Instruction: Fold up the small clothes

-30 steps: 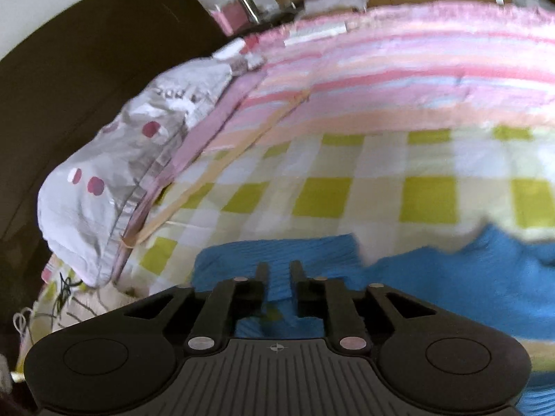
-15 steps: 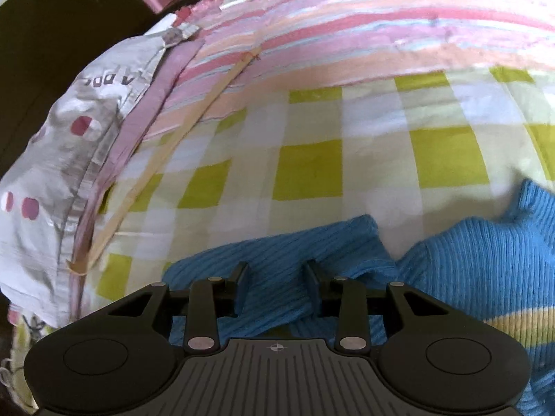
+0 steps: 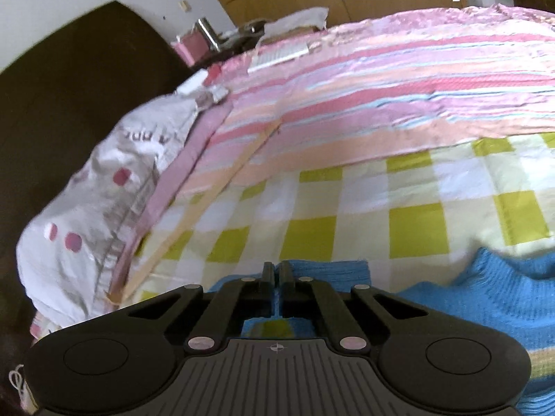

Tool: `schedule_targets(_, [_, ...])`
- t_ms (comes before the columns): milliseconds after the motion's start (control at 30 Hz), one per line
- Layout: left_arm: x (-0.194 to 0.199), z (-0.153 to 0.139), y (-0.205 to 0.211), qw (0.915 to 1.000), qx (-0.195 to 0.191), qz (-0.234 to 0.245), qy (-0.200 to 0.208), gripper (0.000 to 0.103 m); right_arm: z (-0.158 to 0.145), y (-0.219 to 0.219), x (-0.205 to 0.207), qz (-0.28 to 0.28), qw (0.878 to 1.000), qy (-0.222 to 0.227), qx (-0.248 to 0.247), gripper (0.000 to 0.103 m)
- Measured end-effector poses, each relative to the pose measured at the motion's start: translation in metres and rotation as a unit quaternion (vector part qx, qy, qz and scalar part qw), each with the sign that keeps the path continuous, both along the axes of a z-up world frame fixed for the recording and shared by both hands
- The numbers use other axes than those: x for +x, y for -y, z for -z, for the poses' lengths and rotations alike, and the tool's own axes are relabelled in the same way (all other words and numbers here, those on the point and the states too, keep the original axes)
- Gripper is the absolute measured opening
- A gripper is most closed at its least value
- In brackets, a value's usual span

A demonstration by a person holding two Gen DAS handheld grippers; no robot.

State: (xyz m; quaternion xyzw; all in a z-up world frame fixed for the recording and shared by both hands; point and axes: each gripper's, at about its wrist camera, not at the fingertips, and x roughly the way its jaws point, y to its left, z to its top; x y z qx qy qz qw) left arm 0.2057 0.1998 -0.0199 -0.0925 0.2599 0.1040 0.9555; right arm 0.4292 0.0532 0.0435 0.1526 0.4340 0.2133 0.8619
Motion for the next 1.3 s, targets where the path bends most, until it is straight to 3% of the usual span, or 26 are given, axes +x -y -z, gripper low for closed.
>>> schedule_targets(133, [0.0, 0.0, 0.001, 1.0, 0.0, 0.006, 0.001, 0.099, -0.015, 0.018, -0.008, 0.002, 1.0, 0.017, 0.014, 0.001])
schedule_targets(400, [0.0, 0.0, 0.008, 0.9998, 0.005, 0.019, 0.004, 0.099, -0.074, 0.069, -0.042, 0.0, 0.995, 0.098, 0.034, 0.001])
schedule_targets(600, [-0.006, -0.005, 0.027, 0.9981, 0.022, 0.054, 0.021, 0.099, -0.072, 0.144, -0.089, 0.048, 0.992, 0.119, 0.016, 0.0])
schedule_targets(767, [-0.01, -0.001, 0.055, 0.9936, 0.056, 0.096, 0.02, 0.099, -0.028, 0.201, -0.118, 0.099, 0.993, 0.064, 0.003, 0.0])
schedule_targets(833, [-0.01, 0.002, 0.066, 0.9907, 0.078, 0.111, 0.015, 0.099, -0.007, 0.209, -0.118, 0.105, 0.994, 0.023, 0.02, 0.009])
schedule_targets(933, [-0.01, 0.006, 0.077, 0.9874, 0.093, 0.127, 0.011, 0.099, 0.014, 0.208, -0.11, 0.111, 0.992, -0.011, 0.058, 0.009])
schedule_targets(1000, [-0.011, 0.007, 0.079, 0.9863, 0.095, 0.134, 0.01, 0.099, 0.026, 0.2, -0.098, 0.12, 0.989, -0.029, 0.077, 0.012])
schedule_targets(1100, [-0.011, 0.008, 0.078, 0.9864, 0.093, 0.135, 0.009, 0.099, 0.045, 0.193, -0.082, 0.14, 0.981, -0.061, 0.118, 0.028])
schedule_targets(1200, [-0.01, 0.008, 0.072, 0.9883, 0.083, 0.127, 0.008, 0.099, 0.059, 0.187, -0.07, 0.157, 0.969, -0.092, 0.165, 0.03])
schedule_targets(1300, [-0.008, 0.007, 0.067, 0.9902, 0.068, 0.122, 0.007, 0.099, 0.068, 0.179, -0.061, 0.175, 0.967, -0.111, 0.15, 0.038])
